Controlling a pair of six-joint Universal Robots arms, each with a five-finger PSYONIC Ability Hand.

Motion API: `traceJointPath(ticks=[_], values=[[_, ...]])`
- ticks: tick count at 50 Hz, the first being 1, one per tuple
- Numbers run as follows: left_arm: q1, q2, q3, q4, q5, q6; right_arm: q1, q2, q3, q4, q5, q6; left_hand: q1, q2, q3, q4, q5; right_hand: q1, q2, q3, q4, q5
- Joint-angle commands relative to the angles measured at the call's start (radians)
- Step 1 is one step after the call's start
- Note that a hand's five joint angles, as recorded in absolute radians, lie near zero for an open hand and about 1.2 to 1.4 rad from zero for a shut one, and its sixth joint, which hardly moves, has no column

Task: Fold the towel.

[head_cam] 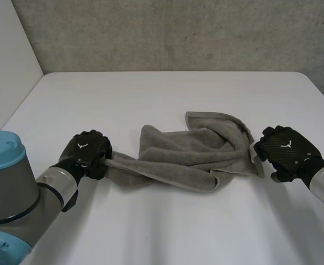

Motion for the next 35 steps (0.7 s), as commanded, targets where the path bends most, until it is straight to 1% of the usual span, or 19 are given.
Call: traceJointPath(ticks=[1, 7, 10, 19, 21, 24, 26, 29, 35], values=[[-0.004, 0.000, 0.000, 0.000, 0.000, 0.001, -0.001, 0.002, 0.014, -0.006, -0.014, 0.022, -0.013, -0.027, -0.052, -0.059, -0.026, -0.061, -0.074, -0.044, -0.076, -0.061], [-0.009, 0.000, 0.000, 0.000, 0.000, 0.001, 0.007, 0.036, 0.012, -0.016, -0.004, 0.027, -0.028, -0.041, -0.052, -0.059, -0.040, -0.082, -0.095, -0.044, -0.076, -0.082], [-0.011, -0.002, 0.000, 0.000, 0.000, 0.001, 0.029, 0.088, 0.000, -0.035, -0.002, 0.063, -0.060, -0.074, -0.052, -0.059, -0.073, -0.102, -0.116, -0.044, -0.076, -0.102], [-0.011, 0.000, 0.000, 0.000, 0.000, -0.001, 0.066, 0.154, -0.031, -0.053, 0.001, 0.099, -0.063, -0.077, -0.052, -0.059, -0.076, -0.137, -0.151, -0.044, -0.076, -0.137], [-0.009, 0.000, 0.000, 0.000, 0.000, 0.001, 0.086, 0.172, -0.049, -0.062, 0.018, 0.099, -0.063, -0.077, -0.052, -0.059, -0.076, -0.184, -0.198, -0.044, -0.076, -0.184], [-0.007, 0.000, 0.000, 0.000, 0.000, 0.001, 0.095, 0.182, -0.058, -0.069, 0.035, 0.100, -0.063, -0.077, -0.052, -0.059, -0.076, -0.184, -0.198, -0.044, -0.076, -0.184], [-0.009, 0.000, 0.000, 0.000, 0.000, 0.001, 0.111, 0.205, -0.078, -0.090, 0.071, 0.100, -0.063, -0.077, -0.052, -0.059, -0.076, -0.182, -0.195, -0.044, -0.076, -0.181], [-0.007, 0.000, 0.000, 0.000, 0.000, 0.001, 0.122, 0.228, -0.097, -0.105, 0.093, 0.100, -0.063, -0.077, -0.052, -0.059, -0.076, -0.179, -0.192, -0.044, -0.076, -0.178], [-0.009, 0.000, 0.000, 0.000, 0.000, 0.001, 0.126, 0.278, -0.137, -0.110, 0.102, 0.099, -0.063, -0.077, -0.052, -0.059, -0.076, -0.167, -0.180, -0.044, -0.076, -0.167]])
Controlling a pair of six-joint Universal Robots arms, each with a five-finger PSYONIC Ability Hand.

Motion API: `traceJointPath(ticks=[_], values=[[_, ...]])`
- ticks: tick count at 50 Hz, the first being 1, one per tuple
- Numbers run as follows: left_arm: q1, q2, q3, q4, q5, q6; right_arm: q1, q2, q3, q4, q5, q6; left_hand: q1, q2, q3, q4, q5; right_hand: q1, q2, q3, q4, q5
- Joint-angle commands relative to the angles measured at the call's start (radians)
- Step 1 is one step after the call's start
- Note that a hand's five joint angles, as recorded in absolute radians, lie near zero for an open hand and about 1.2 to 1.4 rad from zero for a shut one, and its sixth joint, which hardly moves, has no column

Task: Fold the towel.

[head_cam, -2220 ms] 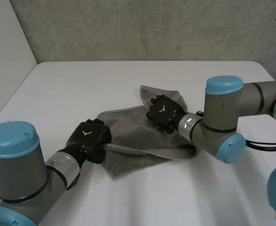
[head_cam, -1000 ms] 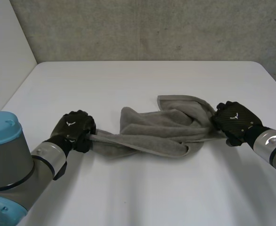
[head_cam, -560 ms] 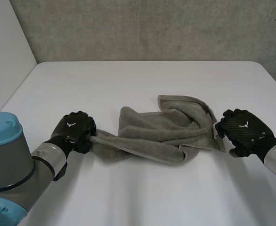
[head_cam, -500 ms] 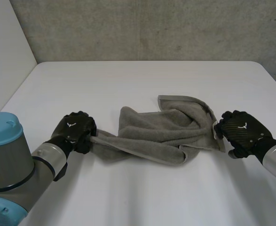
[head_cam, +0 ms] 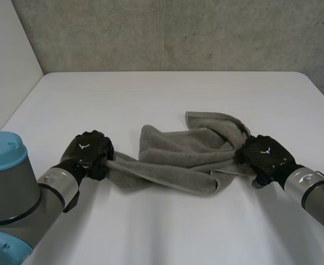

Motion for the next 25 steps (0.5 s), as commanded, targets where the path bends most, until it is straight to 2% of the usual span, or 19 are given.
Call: traceJointPath(ticks=[1, 15, 16, 17, 18, 19, 23, 25], values=[[-0.001, 0.000, 0.000, 0.000, 0.000, 0.000, 0.006, 0.049, -0.040, -0.010, 0.018, -0.001, -0.011, -0.009, -0.052, -0.059, -0.009, -0.022, -0.047, -0.044, -0.076, 0.002], [-0.001, 0.000, 0.000, 0.000, 0.000, 0.000, 0.023, 0.119, -0.112, -0.010, 0.042, -0.006, -0.008, -0.006, -0.052, -0.059, -0.006, -0.002, -0.027, -0.044, -0.076, 0.022], [-0.001, 0.000, 0.000, 0.000, 0.000, 0.000, 0.029, 0.133, -0.125, -0.010, 0.050, -0.006, -0.008, -0.006, -0.052, -0.059, -0.006, 0.068, 0.043, -0.044, -0.076, 0.092], [-0.001, 0.000, 0.000, 0.000, 0.000, 0.000, 0.033, 0.145, -0.141, -0.009, 0.056, -0.005, -0.008, -0.006, -0.052, -0.059, -0.006, 0.304, 0.279, -0.044, -0.076, 0.328], [0.000, 0.000, 0.000, 0.000, 0.000, 0.000, 0.033, 0.145, -0.141, -0.009, 0.056, -0.005, -0.008, -0.006, -0.052, -0.059, -0.006, 0.306, 0.281, -0.044, -0.076, 0.330], [0.000, 0.000, 0.000, 0.000, 0.000, 0.000, 0.033, 0.149, -0.158, -0.001, 0.059, 0.002, -0.006, -0.003, -0.052, -0.059, -0.003, 0.725, 0.700, -0.044, -0.076, 0.749], [0.002, 0.000, 0.000, -0.002, 0.002, -0.001, 0.034, 0.135, -0.187, 0.010, 0.062, 0.037, -0.003, 0.000, -0.052, -0.059, 0.000, 0.760, 0.735, -0.044, -0.076, 0.784], [0.002, 0.000, 0.000, -0.002, 0.002, -0.001, 0.019, 0.040, -0.194, 0.021, 0.058, 0.170, -0.003, 0.000, -0.052, -0.059, 0.000, 0.760, 0.735, -0.044, -0.076, 0.784]])
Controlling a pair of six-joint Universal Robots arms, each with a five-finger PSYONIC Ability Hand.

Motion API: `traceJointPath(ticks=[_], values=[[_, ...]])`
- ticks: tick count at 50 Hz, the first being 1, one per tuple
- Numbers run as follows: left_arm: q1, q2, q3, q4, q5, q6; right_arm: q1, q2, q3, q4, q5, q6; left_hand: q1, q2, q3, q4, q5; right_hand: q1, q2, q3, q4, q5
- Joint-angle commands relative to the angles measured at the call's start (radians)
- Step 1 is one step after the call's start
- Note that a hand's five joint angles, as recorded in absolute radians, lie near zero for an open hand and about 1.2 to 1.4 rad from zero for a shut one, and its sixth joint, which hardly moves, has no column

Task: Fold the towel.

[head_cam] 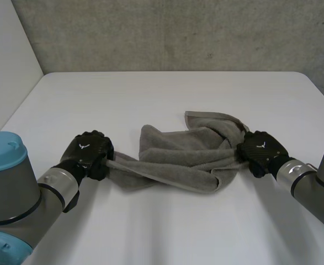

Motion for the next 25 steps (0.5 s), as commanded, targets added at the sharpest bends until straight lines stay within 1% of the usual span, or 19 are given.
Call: traceJointPath(ticks=[1, 2, 3, 4, 5, 6, 8, 9, 11, 13, 14, 16, 20, 21, 22, 23, 25], values=[[0.002, 0.000, 0.000, -0.001, 0.001, -0.001, -0.013, -0.101, -0.042, 0.023, 0.002, 0.165, -0.003, 0.000, -0.052, -0.059, 0.000, 0.132, 0.117, -0.044, -0.076, 0.147], [0.003, 0.000, 0.000, -0.001, 0.001, -0.001, -0.028, -0.193, -0.042, 0.021, -0.004, 0.239, -0.003, 0.000, -0.052, -0.059, 0.000, 0.132, 0.117, -0.044, -0.076, 0.147], [0.003, 0.000, 0.000, -0.001, 0.001, -0.001, -0.028, -0.194, -0.042, 0.021, -0.004, 0.240, -0.003, 0.000, -0.052, -0.059, 0.000, 0.132, 0.117, -0.044, -0.076, 0.147], [0.006, 0.000, 0.000, -0.001, 0.001, -0.001, -0.057, -0.278, -0.031, 0.008, -0.016, 0.302, -0.003, 0.000, -0.052, -0.059, 0.000, 0.132, 0.117, -0.044, -0.076, 0.147], [0.006, 0.000, 0.000, -0.001, 0.001, -0.001, -0.086, -0.320, -0.040, 0.018, -0.032, 0.353, -0.003, 0.000, -0.052, -0.059, 0.000, 0.132, 0.117, -0.044, -0.076, 0.147], [0.006, 0.000, 0.000, -0.001, 0.001, -0.001, -0.086, -0.320, -0.040, 0.018, -0.032, 0.353, -0.003, 0.000, -0.052, -0.059, 0.000, 0.132, 0.117, -0.044, -0.076, 0.147], [0.008, 0.000, 0.000, -0.001, 0.001, -0.001, -0.124, -0.286, -0.010, 0.027, -0.082, 0.378, -0.006, -0.003, -0.052, -0.059, -0.003, 0.132, 0.117, -0.044, -0.076, 0.147], [0.008, 0.000, 0.000, -0.001, 0.001, -0.001, -0.125, -0.286, -0.010, 0.027, -0.083, 0.378, -0.006, -0.003, -0.052, -0.059, -0.003, 0.132, 0.117, -0.044, -0.076, 0.147], [0.006, 0.000, 0.000, -0.001, 0.000, -0.001, -0.123, -0.265, 0.021, 0.027, -0.096, 0.350, -0.009, -0.006, -0.052, -0.059, -0.006, 0.132, 0.117, -0.044, -0.076, 0.147], [0.005, 0.000, 0.000, 0.000, 0.000, -0.001, -0.112, -0.227, 0.056, 0.038, -0.098, 0.227, -0.014, -0.011, -0.052, -0.059, -0.012, 0.132, 0.117, -0.044, -0.076, 0.147], [0.005, 0.000, 0.000, 0.000, 0.000, -0.001, -0.112, -0.226, 0.056, 0.038, -0.098, 0.226, -0.014, -0.012, -0.052, -0.059, -0.012, 0.132, 0.117, -0.044, -0.076, 0.147], [0.005, -0.002, 0.000, 0.000, -0.002, -0.001, -0.109, -0.179, 0.055, 0.067, -0.069, 0.089, -0.047, -0.044, -0.052, -0.059, -0.044, 0.132, 0.117, -0.044, -0.076, 0.147], [0.005, -0.005, 0.000, 0.000, -0.002, -0.001, -0.106, -0.163, 0.046, 0.089, -0.052, 0.039, -0.059, -0.056, -0.052, -0.059, -0.056, 0.132, 0.117, -0.044, -0.076, 0.147], [0.006, -0.003, 0.000, 0.000, -0.002, 0.000, -0.106, -0.162, 0.046, 0.092, -0.056, 0.036, -0.059, -0.056, -0.052, -0.059, -0.056, -0.376, -0.390, -0.044, -0.076, -0.360], [0.006, -0.003, 0.000, 0.000, -0.002, 0.000, -0.106, -0.162, 0.046, 0.092, -0.056, 0.036, -0.059, -0.056, -0.052, -0.059, -0.056, -0.381, -0.395, -0.044, -0.076, -0.365], [0.008, -0.002, 0.000, 0.000, -0.002, 0.000, -0.106, -0.157, 0.049, 0.092, -0.061, 0.025, -0.059, -0.056, -0.052, -0.059, -0.056, -0.483, -0.497, -0.044, -0.076, -0.467], [0.008, -0.002, 0.000, 0.000, -0.002, -0.001, -0.106, -0.156, 0.049, 0.092, -0.064, 0.022, -0.056, -0.053, -0.052, -0.059, -0.053, -0.516, -0.531, -0.044, -0.076, -0.500]])
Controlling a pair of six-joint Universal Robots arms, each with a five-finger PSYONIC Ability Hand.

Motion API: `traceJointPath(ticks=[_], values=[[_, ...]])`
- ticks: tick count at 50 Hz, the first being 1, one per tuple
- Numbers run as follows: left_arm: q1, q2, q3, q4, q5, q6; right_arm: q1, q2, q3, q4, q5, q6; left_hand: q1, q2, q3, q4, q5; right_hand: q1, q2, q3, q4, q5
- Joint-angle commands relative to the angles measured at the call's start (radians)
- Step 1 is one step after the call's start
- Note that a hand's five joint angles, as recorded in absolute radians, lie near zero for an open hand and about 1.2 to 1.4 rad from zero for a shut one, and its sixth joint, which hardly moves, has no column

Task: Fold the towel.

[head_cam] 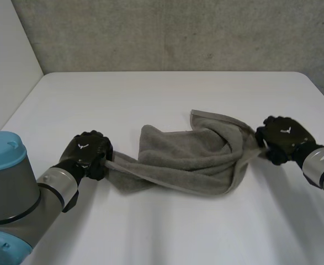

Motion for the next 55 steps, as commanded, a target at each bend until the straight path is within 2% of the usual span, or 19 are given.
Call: traceJointPath(ticks=[1, 17, 19, 20, 21, 22, 23, 24, 26, 31, 40, 41, 42, 43, 45, 46, 47, 51, 55], values=[[0.004, 0.001, 0.000, 0.000, 0.000, -0.001, 0.005, 0.024, 0.000, 0.014, 0.003, -0.057, -0.003, -0.004, -0.052, -0.059, -0.008, -0.394, -0.384, -0.044, -0.076, -0.411], [-0.005, 0.001, 0.000, 0.000, 0.000, -0.001, 0.038, 0.050, 0.038, -0.041, 0.009, -0.071, -0.006, -0.007, -0.052, -0.059, -0.011, -0.415, -0.405, -0.044, -0.076, -0.432], [-0.005, 0.001, -0.002, 0.000, 0.000, 0.001, 0.046, 0.050, 0.040, -0.043, 0.010, -0.067, -0.009, -0.010, -0.052, -0.059, -0.014, -0.362, -0.352, -0.044, -0.076, -0.379], [-0.005, 0.001, 0.000, 0.000, 0.000, 0.001, 0.057, 0.047, 0.042, -0.043, 0.015, -0.067, -0.012, -0.013, -0.052, -0.059, -0.017, -0.164, -0.155, -0.044, -0.076, -0.181], [-0.005, 0.001, 0.000, 0.000, 0.000, 0.001, 0.057, 0.047, 0.042, -0.043, 0.015, -0.067, -0.012, -0.013, -0.052, -0.059, -0.017, -0.163, -0.153, -0.044, -0.076, -0.179], [-0.004, 0.001, -0.002, 0.000, 0.000, 0.001, 0.061, 0.041, 0.038, -0.043, 0.021, -0.067, -0.018, -0.019, -0.052, -0.059, -0.023, 0.259, 0.269, -0.044, -0.076, 0.242], [-0.004, 0.001, 0.000, 0.000, 0.000, 0.001, 0.058, 0.032, 0.029, -0.043, 0.029, -0.058, -0.033, -0.033, -0.052, -0.059, -0.037, 0.314, 0.324, -0.044, -0.076, 0.298], [-0.004, 0.001, 0.000, 0.000, 0.000, 0.001, 0.058, 0.032, 0.029, -0.043, 0.029, -0.058, -0.033, -0.033, -0.052, -0.059, -0.038, 0.315, 0.325, -0.044, -0.076, 0.298], [-0.002, 0.001, 0.000, 0.000, 0.000, 0.002, 0.046, -0.003, 0.002, -0.037, 0.044, 0.012, -0.249, -0.249, -0.052, -0.059, -0.253, 0.315, 0.325, -0.044, -0.076, 0.298], [-0.001, -0.002, 0.000, 0.002, 0.000, 0.004, -0.010, -0.020, -0.029, -0.023, 0.030, 0.081, -0.452, -0.452, -0.052, -0.059, -0.457, 0.315, 0.325, -0.044, -0.076, 0.298], [0.001, -0.061, 0.011, 0.009, 0.000, 0.091, -0.037, 0.009, -0.029, -0.014, 0.036, 0.012, -0.450, -0.450, -0.052, -0.059, -0.454, 0.315, 0.325, -0.044, -0.076, 0.298], [0.001, -0.073, 0.012, 0.012, 0.001, 0.111, -0.037, 0.009, -0.029, -0.014, 0.037, 0.012, -0.397, -0.398, -0.052, -0.059, -0.402, 0.315, 0.325, -0.044, -0.076, 0.298], [0.002, -0.083, 0.014, 0.015, 0.003, 0.129, -0.037, 0.009, -0.029, -0.014, 0.037, 0.008, -0.240, -0.240, -0.052, -0.059, -0.245, 0.315, 0.325, -0.044, -0.076, 0.298], [0.002, -0.084, 0.014, 0.015, 0.003, 0.130, -0.037, 0.009, -0.029, -0.014, 0.037, 0.008, -0.238, -0.239, -0.052, -0.059, -0.243, 0.315, 0.325, -0.044, -0.076, 0.298], [0.004, -0.097, 0.017, 0.014, 0.004, 0.154, -0.041, 0.007, -0.029, -0.012, 0.035, 0.014, 0.022, 0.021, -0.052, -0.059, 0.017, 0.315, 0.325, -0.044, -0.076, 0.298], [0.004, -0.097, 0.017, 0.014, 0.004, 0.154, -0.041, 0.007, -0.029, -0.012, 0.035, 0.014, 0.023, 0.023, -0.052, -0.059, 0.018, 0.315, 0.325, -0.044, -0.076, 0.298], [0.005, -0.099, 0.018, 0.006, 0.004, 0.159, -0.043, 0.006, -0.029, -0.007, 0.035, 0.012, 0.220, 0.220, -0.052, -0.059, 0.216, 0.315, 0.325, -0.044, -0.076, 0.298], [0.008, -0.090, 0.021, 0.003, 0.004, 0.160, -0.038, 0.003, -0.034, 0.042, 0.030, -0.002, 0.222, 0.222, -0.052, -0.059, 0.218, 0.315, 0.325, -0.044, -0.076, 0.298], [0.025, 0.017, 0.017, -0.006, 0.006, 0.159, -0.037, -0.060, -0.058, 0.211, 0.020, -0.041, 0.222, 0.222, -0.052, -0.059, 0.218, 0.315, 0.325, -0.044, -0.076, 0.298]])
